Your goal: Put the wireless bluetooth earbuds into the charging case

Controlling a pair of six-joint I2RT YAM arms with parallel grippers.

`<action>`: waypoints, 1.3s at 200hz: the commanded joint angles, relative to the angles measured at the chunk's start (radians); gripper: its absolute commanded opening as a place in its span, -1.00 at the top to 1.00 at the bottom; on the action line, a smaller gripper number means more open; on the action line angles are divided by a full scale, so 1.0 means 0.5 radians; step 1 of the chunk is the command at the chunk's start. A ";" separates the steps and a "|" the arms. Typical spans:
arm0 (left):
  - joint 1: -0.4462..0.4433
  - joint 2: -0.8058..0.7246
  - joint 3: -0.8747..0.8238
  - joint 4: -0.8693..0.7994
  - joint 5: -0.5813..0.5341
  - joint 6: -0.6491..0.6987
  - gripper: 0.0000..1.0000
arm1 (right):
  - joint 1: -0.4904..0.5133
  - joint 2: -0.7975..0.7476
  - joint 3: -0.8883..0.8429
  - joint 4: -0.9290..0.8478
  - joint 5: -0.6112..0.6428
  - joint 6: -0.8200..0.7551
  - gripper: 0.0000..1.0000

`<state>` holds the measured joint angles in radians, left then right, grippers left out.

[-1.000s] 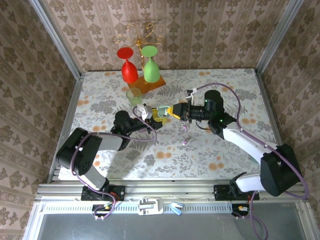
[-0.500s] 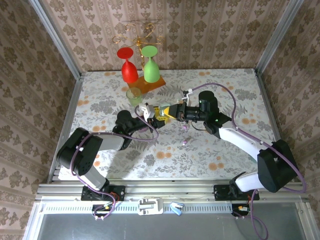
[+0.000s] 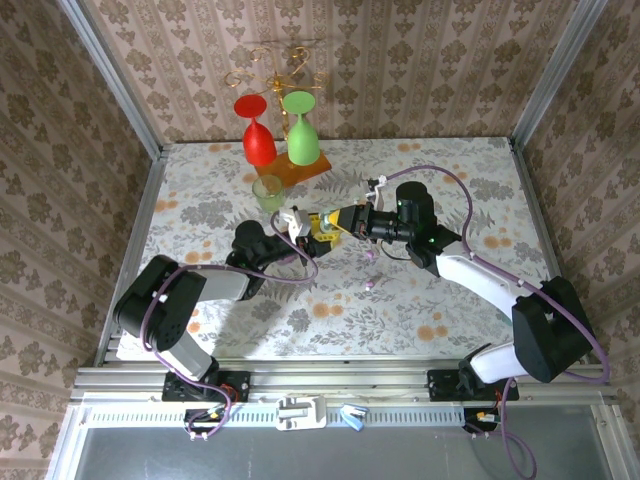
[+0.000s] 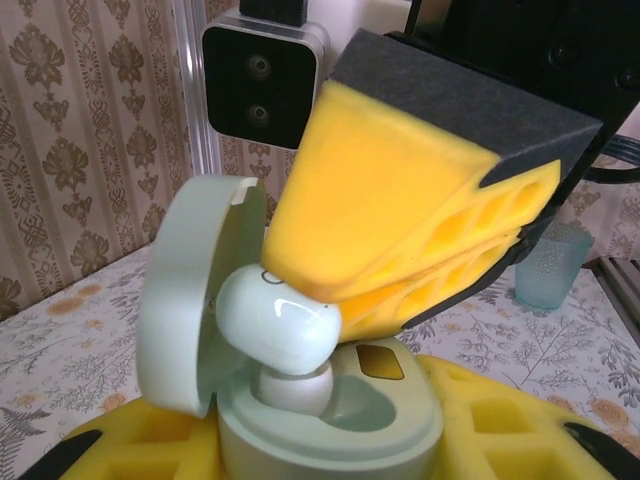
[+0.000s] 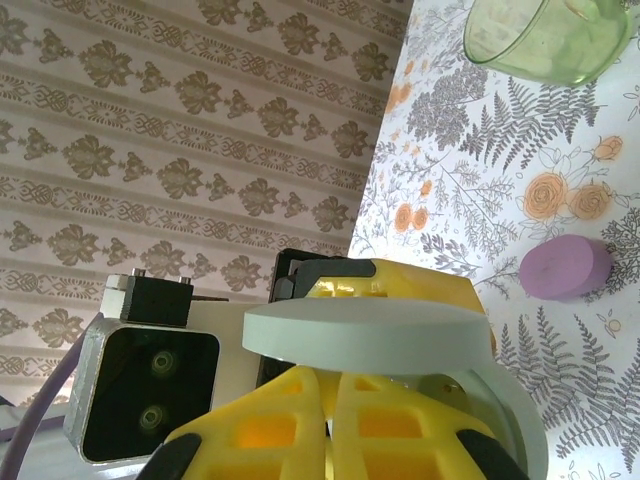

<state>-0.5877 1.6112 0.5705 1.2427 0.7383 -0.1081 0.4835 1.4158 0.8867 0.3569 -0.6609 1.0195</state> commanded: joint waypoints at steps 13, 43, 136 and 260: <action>-0.006 0.017 0.062 0.078 -0.030 0.041 0.48 | 0.039 -0.003 -0.025 -0.020 -0.018 -0.037 0.83; -0.004 0.019 0.065 0.079 -0.056 0.048 0.48 | 0.055 -0.033 -0.046 -0.071 -0.025 -0.042 0.81; -0.006 0.008 0.049 0.080 -0.080 0.079 0.48 | 0.054 -0.290 -0.006 -0.281 0.083 -0.296 0.57; -0.006 0.024 0.055 0.095 -0.039 0.119 0.49 | 0.039 -0.394 0.044 -0.486 0.426 -0.453 0.30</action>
<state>-0.5884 1.6115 0.5720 1.2430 0.6960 -0.0738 0.5041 1.2228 0.8761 0.1452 -0.4805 0.8303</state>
